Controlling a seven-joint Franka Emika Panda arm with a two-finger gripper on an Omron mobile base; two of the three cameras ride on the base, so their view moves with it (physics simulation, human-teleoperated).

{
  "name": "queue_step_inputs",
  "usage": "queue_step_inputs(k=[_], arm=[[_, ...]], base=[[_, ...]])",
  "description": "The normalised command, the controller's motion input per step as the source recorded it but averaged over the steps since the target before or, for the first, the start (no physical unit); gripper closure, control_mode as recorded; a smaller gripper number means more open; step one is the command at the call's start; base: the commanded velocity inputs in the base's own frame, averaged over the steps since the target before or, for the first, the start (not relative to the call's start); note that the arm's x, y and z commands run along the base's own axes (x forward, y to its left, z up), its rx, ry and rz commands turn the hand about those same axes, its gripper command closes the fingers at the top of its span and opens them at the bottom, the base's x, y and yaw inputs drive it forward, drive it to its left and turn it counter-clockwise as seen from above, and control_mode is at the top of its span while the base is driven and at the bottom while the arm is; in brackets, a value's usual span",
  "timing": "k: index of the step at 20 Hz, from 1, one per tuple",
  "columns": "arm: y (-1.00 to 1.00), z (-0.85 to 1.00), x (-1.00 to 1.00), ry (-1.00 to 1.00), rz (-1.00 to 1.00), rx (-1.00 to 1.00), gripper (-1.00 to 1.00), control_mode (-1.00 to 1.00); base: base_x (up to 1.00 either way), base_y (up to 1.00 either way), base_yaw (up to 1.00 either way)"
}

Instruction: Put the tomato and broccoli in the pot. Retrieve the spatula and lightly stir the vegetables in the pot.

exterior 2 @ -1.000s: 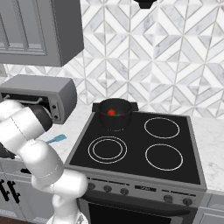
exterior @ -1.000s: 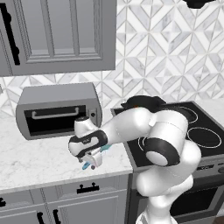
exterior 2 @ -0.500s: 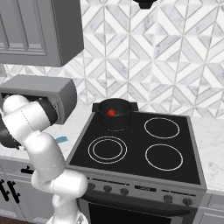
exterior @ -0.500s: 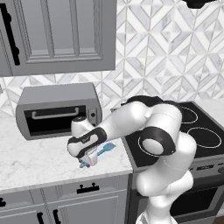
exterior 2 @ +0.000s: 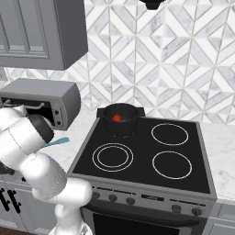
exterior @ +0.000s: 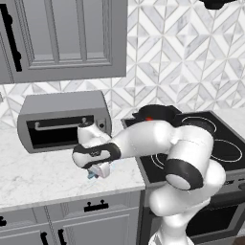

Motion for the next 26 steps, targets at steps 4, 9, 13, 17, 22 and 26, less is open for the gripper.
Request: queue_step_inputs(k=[4,9,13,17,22,26], arm=[[-0.78,1.00,-0.67,-0.16,0.00,0.16,1.00,-1.00],[-0.75,1.00,-0.56,-0.14,0.00,0.21,1.00,-1.00],[-0.46,1.00,-0.06,-0.05,0.00,0.19,1.00,-1.00],[-0.48,1.00,0.00,-0.01,0.00,0.23,1.00,-1.00],[-0.48,1.00,0.09,0.00,0.00,0.20,1.00,-1.00],[-0.43,1.00,0.24,0.00,0.00,0.18,1.00,-1.00]], base=[[0.00,0.00,0.00],[0.00,0.00,0.00],[0.00,0.00,0.00],[0.00,0.00,0.00],[0.00,0.00,0.00],[0.00,0.00,0.00]])
